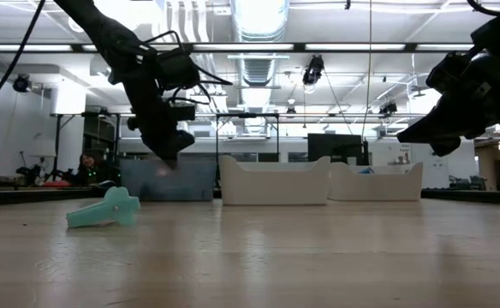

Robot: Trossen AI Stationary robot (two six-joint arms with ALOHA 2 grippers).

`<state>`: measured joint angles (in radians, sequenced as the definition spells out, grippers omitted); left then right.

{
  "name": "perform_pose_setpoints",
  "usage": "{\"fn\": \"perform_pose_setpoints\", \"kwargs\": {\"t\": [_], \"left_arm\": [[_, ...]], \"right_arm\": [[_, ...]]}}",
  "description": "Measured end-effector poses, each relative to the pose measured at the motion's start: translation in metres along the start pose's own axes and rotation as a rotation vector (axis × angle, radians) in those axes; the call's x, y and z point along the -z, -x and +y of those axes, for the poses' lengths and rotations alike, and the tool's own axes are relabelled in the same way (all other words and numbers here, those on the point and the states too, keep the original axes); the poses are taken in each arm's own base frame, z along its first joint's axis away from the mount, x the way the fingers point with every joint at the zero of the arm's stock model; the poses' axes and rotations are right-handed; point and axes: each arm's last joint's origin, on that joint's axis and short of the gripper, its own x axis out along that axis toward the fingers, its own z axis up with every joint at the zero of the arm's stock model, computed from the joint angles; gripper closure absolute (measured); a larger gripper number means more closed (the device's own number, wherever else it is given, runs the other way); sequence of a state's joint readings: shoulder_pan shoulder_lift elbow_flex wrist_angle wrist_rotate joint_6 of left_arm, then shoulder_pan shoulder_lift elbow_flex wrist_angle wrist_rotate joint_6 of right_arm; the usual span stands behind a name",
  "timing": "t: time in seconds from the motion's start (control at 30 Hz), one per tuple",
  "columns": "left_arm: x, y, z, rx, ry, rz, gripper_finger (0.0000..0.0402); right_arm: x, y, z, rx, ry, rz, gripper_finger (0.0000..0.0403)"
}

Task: Pick and place Stapler, Stapler remover, tape
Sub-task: Put the right light blue staple remover into the black bin, then put the light blue staple remover into the black bin

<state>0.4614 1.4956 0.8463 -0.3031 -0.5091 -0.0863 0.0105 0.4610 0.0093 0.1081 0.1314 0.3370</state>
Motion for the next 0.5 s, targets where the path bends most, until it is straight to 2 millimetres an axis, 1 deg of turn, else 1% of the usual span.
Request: {"fn": "perform_pose_setpoints", "kwargs": {"t": [0.17,0.27,0.37,0.5], "left_arm": [[-0.001,0.001,0.000,0.001,0.032,-0.002,0.0294],[-0.006,0.012,-0.001,0.038,0.040,-0.039,0.0268],[-0.012,0.033,-0.008,0.224,0.069,-0.094,0.0255],[-0.012,0.068,-0.022,0.525,0.078,-0.142,0.0253]], "right_arm": [[0.000,0.000,0.000,0.000,0.000,0.000,0.0394],[0.000,0.000,0.000,0.000,0.000,0.000,0.0394],[0.000,0.000,0.000,0.000,0.000,0.000,0.0394],[0.000,0.000,0.000,0.000,0.000,0.000,0.0394]]}}
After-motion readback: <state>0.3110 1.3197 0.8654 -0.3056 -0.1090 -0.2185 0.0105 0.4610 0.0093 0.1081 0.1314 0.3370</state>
